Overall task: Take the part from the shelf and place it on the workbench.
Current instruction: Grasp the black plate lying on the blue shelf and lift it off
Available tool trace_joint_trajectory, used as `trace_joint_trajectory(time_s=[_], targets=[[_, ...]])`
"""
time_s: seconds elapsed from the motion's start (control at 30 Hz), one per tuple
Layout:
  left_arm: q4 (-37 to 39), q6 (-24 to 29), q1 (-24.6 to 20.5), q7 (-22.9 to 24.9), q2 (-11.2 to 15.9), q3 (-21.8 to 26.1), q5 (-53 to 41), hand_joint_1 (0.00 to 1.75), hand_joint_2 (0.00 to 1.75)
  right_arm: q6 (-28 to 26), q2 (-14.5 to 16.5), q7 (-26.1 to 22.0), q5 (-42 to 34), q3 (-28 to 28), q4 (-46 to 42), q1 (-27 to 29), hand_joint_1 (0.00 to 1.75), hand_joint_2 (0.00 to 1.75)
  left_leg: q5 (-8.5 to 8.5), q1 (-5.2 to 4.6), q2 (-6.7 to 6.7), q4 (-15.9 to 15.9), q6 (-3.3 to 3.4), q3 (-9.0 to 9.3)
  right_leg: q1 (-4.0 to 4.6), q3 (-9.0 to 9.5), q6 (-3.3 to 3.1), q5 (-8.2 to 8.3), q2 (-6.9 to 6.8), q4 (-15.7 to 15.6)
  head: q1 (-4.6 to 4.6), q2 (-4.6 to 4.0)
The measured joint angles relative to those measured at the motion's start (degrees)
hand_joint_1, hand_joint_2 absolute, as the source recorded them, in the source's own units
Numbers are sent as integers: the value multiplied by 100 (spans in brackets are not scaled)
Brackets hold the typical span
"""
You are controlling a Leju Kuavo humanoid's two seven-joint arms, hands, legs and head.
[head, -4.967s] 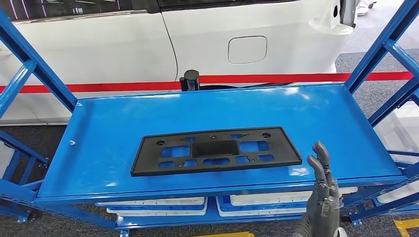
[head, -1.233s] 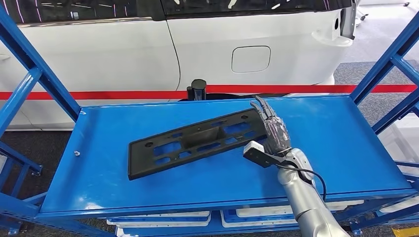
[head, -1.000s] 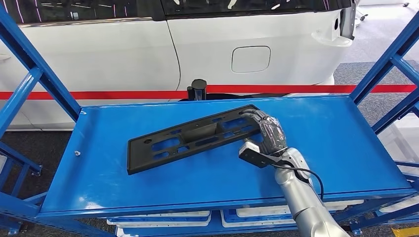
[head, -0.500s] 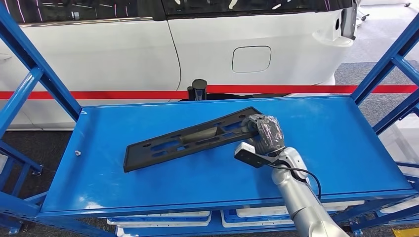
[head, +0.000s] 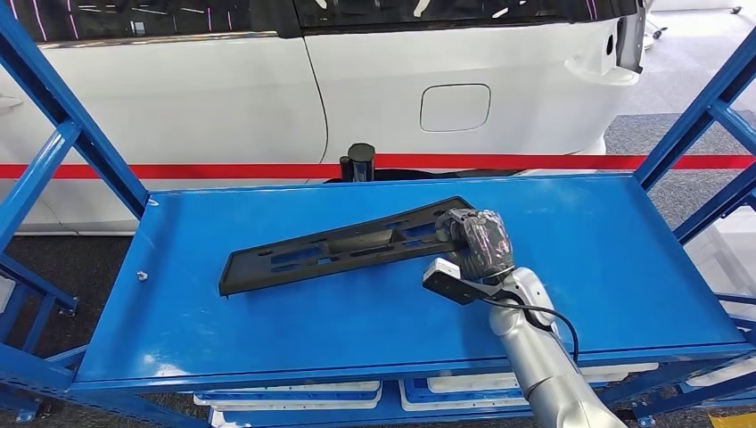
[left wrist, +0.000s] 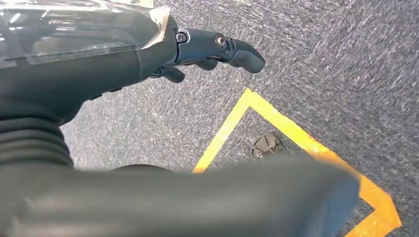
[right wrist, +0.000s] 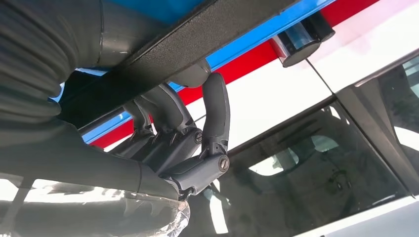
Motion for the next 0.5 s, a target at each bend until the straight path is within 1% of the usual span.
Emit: trace_joint_trajectory(time_s=[0.2, 0.37, 0.5], targets=[[1, 89, 1, -77, 0, 38, 43, 0, 175, -22, -27, 12, -16, -5, -183, 114, 175, 175, 0, 0, -1, 0, 0, 0, 0, 2, 0, 0, -2, 0, -1, -1], [1, 191, 16, 43, 0, 14, -161, 0, 175, -105, -34, 37, -40, -6, -409, 237, 175, 175, 0, 0, -2, 0, 0, -2, 0, 2, 0, -1, -3, 0, 0, 0], [2, 188, 33, 104, 0, -9, -223, 0, 175, -105, -19, 35, -241, -6, -837, 460, 175, 175, 0, 0, -5, 0, 0, -9, 0, -2, 0, 0, -6, 0, 0, -1]])
